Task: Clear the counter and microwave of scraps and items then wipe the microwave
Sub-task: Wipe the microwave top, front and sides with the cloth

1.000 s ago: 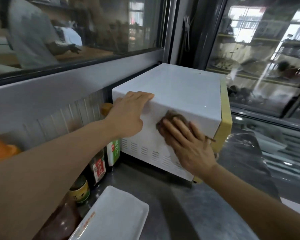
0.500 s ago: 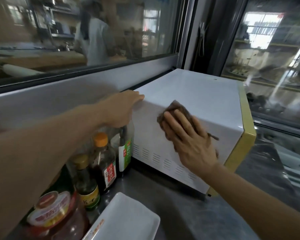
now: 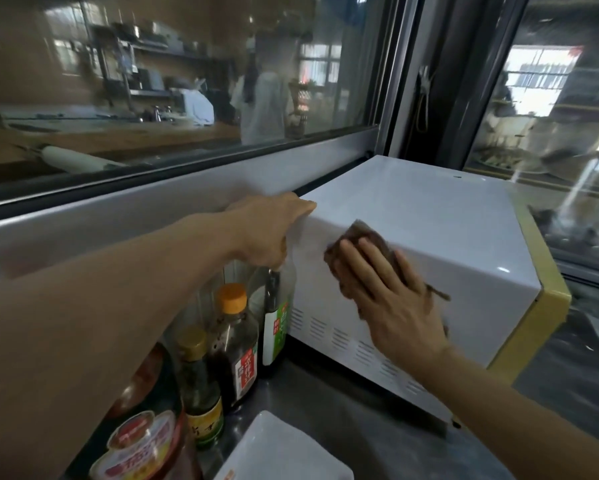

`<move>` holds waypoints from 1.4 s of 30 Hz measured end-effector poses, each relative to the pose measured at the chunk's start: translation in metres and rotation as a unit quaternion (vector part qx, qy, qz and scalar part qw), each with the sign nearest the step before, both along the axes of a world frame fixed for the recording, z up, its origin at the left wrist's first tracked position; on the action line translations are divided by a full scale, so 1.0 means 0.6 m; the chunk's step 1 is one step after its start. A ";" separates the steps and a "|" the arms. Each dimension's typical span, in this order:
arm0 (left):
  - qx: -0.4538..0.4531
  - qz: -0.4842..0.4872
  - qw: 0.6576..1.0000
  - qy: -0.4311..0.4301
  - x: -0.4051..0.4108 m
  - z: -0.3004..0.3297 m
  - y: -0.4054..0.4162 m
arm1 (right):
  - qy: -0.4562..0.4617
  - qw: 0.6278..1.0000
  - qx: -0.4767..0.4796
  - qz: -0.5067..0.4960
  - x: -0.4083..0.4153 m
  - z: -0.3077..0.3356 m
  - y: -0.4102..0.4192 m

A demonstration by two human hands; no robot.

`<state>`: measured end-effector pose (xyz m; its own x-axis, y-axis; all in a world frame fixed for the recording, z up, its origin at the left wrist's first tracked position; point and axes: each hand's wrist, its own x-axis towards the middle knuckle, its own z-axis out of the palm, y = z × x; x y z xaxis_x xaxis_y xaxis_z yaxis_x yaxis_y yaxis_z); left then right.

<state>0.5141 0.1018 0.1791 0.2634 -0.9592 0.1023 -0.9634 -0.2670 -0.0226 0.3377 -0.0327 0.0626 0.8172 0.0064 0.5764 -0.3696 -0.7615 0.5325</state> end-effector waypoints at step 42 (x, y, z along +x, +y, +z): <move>-0.014 0.005 1.000 -0.022 -0.013 -0.030 0.001 | 0.134 0.988 -0.041 0.065 0.016 -0.055 -0.004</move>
